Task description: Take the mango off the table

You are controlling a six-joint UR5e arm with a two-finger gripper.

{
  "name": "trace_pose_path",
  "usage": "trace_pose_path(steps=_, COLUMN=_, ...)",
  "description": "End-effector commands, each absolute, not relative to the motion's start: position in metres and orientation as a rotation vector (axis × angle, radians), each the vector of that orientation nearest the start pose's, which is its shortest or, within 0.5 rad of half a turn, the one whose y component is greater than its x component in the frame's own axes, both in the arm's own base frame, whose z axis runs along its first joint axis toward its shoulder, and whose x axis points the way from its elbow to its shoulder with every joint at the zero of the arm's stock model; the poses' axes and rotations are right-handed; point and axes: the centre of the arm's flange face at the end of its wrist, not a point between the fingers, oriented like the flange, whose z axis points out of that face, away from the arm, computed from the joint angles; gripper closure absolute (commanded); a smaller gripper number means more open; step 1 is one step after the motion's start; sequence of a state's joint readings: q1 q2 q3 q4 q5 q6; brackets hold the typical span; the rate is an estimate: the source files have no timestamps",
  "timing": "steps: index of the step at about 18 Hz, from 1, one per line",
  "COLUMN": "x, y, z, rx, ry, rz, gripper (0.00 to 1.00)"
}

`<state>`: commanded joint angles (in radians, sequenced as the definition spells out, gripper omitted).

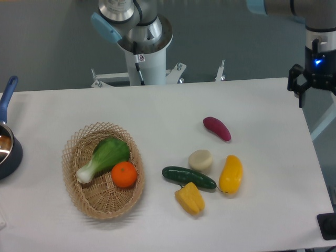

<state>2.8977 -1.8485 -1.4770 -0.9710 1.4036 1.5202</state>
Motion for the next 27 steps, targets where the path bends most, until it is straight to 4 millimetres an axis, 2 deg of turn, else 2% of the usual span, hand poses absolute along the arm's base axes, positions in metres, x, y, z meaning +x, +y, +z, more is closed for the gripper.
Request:
trace_pose_path(steps=3, x=-0.572, y=0.300, z=0.436, rx=-2.854, ry=0.307, rz=0.519, gripper=0.00)
trace_pose_path(steps=6, x=-0.561, y=0.304, z=0.422, rx=-2.854, ry=0.143, rz=0.490, gripper=0.00)
trace_pose_path(steps=11, x=-0.547, y=0.324, z=0.387, rx=-2.852, ry=-0.011, rz=0.397, gripper=0.00)
trace_pose_path(steps=12, x=-0.543, y=0.336, z=0.382, rx=-2.853, ry=-0.002, rz=0.380, gripper=0.00)
trace_pose_path(steps=16, x=-0.544, y=0.364, z=0.340, rx=-2.874, ry=-0.047, rz=0.277, gripper=0.00)
trace_pose_path(steps=19, x=-0.549, y=0.373, z=0.316, rx=-2.885, ry=-0.079, rz=0.228, gripper=0.00)
trace_pose_path(steps=27, x=-0.553, y=0.390, z=0.270, rx=-2.909, ry=-0.089, rz=0.146, gripper=0.00)
